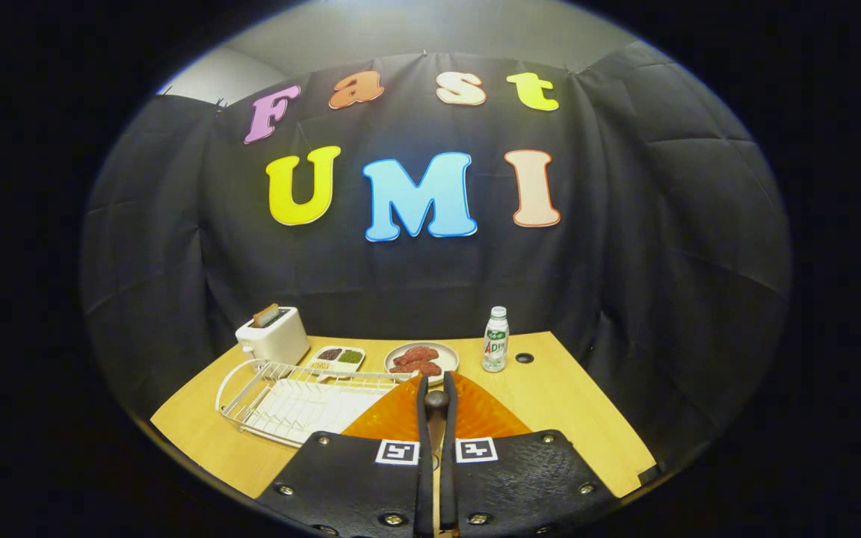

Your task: Take the plate from the dish rack, then take the spoon from the basket and place it into the plate.

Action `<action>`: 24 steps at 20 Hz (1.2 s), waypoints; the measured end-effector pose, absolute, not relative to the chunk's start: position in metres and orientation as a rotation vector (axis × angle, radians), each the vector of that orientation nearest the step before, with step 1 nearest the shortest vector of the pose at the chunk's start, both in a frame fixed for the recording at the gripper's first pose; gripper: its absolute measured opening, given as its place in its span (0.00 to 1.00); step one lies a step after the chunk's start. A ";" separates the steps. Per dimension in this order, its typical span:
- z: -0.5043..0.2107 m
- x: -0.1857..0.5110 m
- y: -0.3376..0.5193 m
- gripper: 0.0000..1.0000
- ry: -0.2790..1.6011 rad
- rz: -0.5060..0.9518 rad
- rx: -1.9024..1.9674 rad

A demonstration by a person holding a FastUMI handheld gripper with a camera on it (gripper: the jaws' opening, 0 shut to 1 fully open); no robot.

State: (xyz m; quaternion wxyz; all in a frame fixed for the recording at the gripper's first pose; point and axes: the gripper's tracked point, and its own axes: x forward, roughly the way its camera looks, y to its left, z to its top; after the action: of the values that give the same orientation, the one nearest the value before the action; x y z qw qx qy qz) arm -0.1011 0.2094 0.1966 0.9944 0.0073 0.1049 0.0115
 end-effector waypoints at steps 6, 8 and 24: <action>0.141 -0.110 0.262 0.04 0.308 0.069 0.021; 0.124 -0.110 0.280 0.04 0.334 0.090 0.020; 0.057 -0.103 0.356 0.04 0.403 0.217 0.029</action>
State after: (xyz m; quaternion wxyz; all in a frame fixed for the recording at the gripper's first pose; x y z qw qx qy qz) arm -0.1026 0.3559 0.0574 0.9738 0.0145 0.1998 0.1075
